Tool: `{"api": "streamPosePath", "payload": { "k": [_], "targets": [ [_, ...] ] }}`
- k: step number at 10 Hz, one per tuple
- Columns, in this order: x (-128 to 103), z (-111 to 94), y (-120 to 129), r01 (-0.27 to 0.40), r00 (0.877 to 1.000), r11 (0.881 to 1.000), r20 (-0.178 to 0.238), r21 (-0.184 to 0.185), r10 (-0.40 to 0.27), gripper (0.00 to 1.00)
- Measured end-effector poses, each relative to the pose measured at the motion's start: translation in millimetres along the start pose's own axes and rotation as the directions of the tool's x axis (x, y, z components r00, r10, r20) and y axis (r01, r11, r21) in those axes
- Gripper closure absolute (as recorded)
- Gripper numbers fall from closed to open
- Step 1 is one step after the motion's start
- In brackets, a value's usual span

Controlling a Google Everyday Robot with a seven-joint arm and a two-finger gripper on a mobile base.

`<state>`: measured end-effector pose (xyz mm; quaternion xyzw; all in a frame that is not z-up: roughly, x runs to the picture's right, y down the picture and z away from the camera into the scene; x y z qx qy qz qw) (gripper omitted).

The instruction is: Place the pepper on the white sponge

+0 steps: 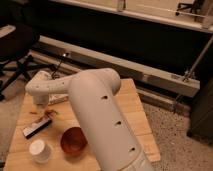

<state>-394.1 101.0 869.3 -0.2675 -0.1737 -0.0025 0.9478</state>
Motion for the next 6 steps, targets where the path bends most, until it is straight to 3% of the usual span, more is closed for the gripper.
{"api": "streamPosePath", "payload": {
  "k": [4, 5, 6],
  "targets": [
    [-8.4, 2.5, 1.4, 0.009, 1.0, 1.0, 0.004, -0.006, -0.009, 0.31],
    [-9.7, 3.5, 2.1, 0.011, 1.0, 1.0, 0.004, -0.008, -0.011, 0.33],
    [-10.2, 5.8, 3.1, 0.011, 1.0, 1.0, 0.003, -0.011, -0.011, 0.43]
  ]
}}
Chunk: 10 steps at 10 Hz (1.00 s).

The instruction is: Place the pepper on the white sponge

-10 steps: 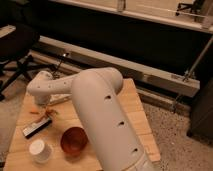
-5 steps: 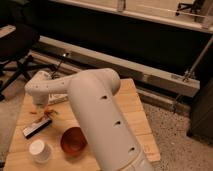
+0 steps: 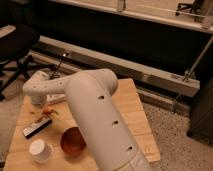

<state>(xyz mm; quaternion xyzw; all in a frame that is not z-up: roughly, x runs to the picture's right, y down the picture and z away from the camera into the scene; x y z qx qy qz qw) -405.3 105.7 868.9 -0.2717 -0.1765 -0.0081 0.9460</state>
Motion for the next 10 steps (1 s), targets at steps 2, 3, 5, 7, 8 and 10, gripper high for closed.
{"api": "streamPosePath", "payload": {
  "k": [2, 3, 5, 7, 8, 10],
  "targets": [
    [2, 4, 0, -0.006, 1.0, 1.0, -0.007, -0.003, 0.006, 0.56],
    [5, 6, 0, -0.011, 1.0, 1.0, -0.012, -0.005, 0.011, 0.65],
    [8, 10, -1, -0.019, 1.0, 1.0, -0.022, -0.007, 0.018, 0.75],
    [10, 12, -2, -0.019, 0.999, 1.0, -0.028, -0.009, 0.019, 0.7],
    [10, 12, -2, -0.018, 0.999, 1.0, -0.03, -0.01, 0.017, 0.62],
    [11, 11, -1, -0.011, 0.999, 1.0, -0.031, -0.015, 0.011, 0.41]
  ]
}}
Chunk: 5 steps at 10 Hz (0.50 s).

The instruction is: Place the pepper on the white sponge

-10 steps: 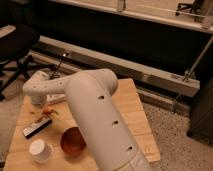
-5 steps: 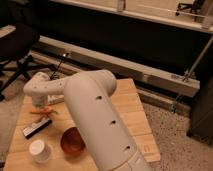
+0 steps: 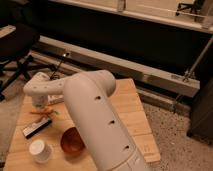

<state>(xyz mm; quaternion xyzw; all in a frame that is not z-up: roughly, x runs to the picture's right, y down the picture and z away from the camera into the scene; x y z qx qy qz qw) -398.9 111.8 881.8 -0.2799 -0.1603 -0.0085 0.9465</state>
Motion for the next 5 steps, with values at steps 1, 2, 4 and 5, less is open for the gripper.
{"api": "streamPosePath", "payload": {
  "k": [1, 2, 4, 5],
  "targets": [
    [0.0, -0.6, 0.4, 0.003, 1.0, 1.0, 0.001, -0.002, -0.003, 0.32],
    [1.5, -1.4, 0.1, 0.008, 1.0, 1.0, -0.002, -0.004, -0.008, 0.23],
    [2.5, -2.4, -0.3, 0.01, 1.0, 1.0, 0.0, -0.007, -0.01, 0.21],
    [2.0, -2.8, -0.5, 0.012, 1.0, 1.0, 0.0, -0.008, -0.012, 0.21]
  ]
}}
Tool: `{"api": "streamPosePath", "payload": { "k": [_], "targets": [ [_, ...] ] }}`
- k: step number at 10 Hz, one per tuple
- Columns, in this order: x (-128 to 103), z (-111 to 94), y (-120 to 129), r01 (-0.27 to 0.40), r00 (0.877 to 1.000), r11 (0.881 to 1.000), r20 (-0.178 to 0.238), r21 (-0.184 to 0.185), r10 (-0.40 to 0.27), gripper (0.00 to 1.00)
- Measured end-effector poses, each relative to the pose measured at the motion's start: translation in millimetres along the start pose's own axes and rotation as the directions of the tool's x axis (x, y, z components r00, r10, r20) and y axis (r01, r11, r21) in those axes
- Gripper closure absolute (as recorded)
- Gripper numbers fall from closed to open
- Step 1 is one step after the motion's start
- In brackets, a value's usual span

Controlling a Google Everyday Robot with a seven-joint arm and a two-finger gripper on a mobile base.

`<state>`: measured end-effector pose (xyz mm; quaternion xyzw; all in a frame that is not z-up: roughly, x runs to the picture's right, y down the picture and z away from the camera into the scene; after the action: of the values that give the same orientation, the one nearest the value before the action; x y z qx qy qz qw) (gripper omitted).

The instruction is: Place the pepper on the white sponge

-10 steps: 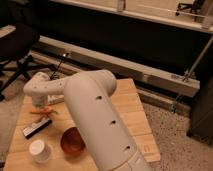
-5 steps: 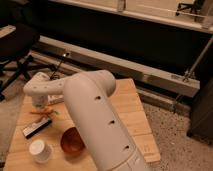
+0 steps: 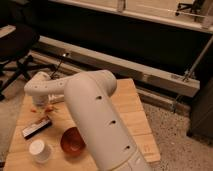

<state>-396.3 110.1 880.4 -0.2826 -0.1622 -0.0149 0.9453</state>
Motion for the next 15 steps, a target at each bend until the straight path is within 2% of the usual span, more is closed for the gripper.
{"api": "streamPosePath", "payload": {
  "k": [5, 8, 11, 15],
  "targets": [
    [-10, 4, 3, 0.021, 1.0, 1.0, -0.003, -0.008, -0.021, 0.21],
    [-9, 12, 3, 0.02, 1.0, 1.0, -0.013, -0.019, -0.02, 0.22],
    [-2, 19, 2, 0.01, 1.0, 0.999, -0.029, -0.033, -0.011, 0.44],
    [2, 22, 1, 0.008, 0.999, 0.999, -0.042, -0.047, -0.01, 0.45]
  ]
}}
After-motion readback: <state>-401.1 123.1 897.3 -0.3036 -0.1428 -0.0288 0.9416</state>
